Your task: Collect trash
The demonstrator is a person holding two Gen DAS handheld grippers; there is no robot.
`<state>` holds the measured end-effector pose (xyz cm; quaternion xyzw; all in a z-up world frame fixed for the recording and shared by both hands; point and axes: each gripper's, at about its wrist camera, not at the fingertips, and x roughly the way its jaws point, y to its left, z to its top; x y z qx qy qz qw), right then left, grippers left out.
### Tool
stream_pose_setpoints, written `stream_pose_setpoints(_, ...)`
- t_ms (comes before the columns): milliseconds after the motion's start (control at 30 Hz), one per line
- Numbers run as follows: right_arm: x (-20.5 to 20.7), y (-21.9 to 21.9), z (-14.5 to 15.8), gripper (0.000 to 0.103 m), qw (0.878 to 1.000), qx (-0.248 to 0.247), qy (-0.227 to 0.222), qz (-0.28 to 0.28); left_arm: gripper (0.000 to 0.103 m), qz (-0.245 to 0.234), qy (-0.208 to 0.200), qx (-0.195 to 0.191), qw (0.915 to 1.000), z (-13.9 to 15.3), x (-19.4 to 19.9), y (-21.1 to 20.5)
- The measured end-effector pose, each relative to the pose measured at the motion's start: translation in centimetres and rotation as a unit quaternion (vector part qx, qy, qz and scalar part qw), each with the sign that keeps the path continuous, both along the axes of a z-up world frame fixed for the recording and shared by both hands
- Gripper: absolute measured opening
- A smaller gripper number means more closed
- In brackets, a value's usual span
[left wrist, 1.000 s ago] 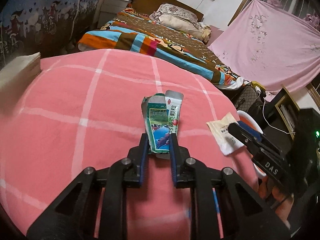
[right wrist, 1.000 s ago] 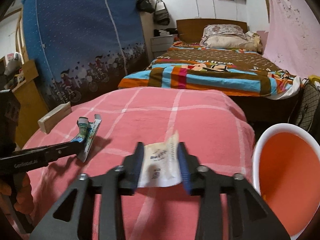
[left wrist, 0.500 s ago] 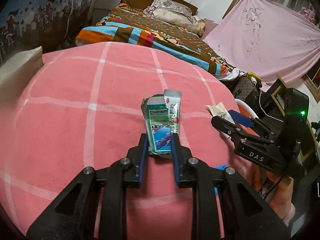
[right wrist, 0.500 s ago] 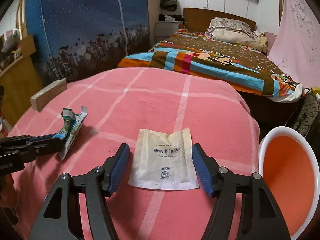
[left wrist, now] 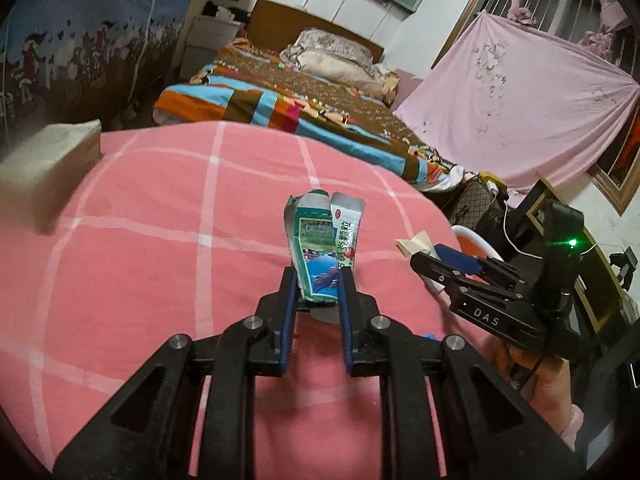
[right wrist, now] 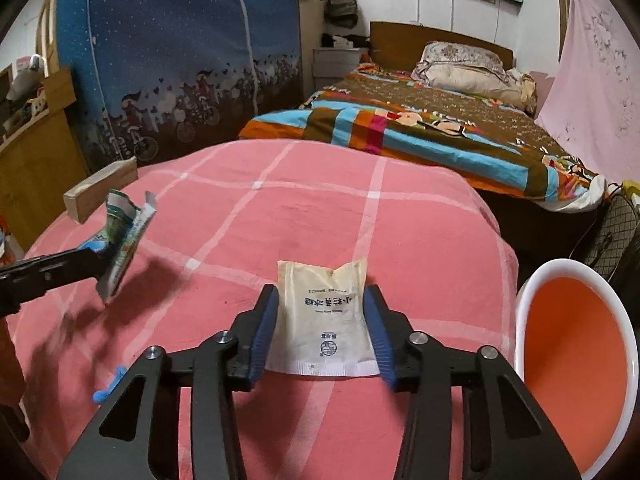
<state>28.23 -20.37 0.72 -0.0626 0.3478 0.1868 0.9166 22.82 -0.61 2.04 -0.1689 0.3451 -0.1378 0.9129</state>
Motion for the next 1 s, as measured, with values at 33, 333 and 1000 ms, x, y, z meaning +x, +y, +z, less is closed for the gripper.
stream_pose_setpoints(33, 0.0, -0.1, 0.0, 0.038, 1.0, 0.002, -0.001, 0.0, 0.001, -0.001, 0.001, 0.0, 1.0, 0.0, 0.0, 0.1)
stream_pose_setpoints(333, -0.3, 0.1, 0.4, 0.038, 1.0, 0.006, -0.013, 0.008, 0.004, -0.008, 0.051, 0.036, 0.998, -1.7, 0.5, -0.5)
stream_pose_setpoints(1000, -0.2, 0.1, 0.2, 0.04, 1.0, 0.0, -0.009, 0.009, 0.022, 0.059, 0.04, 0.136, 0.9881, -2.3, 0.2, 0.2)
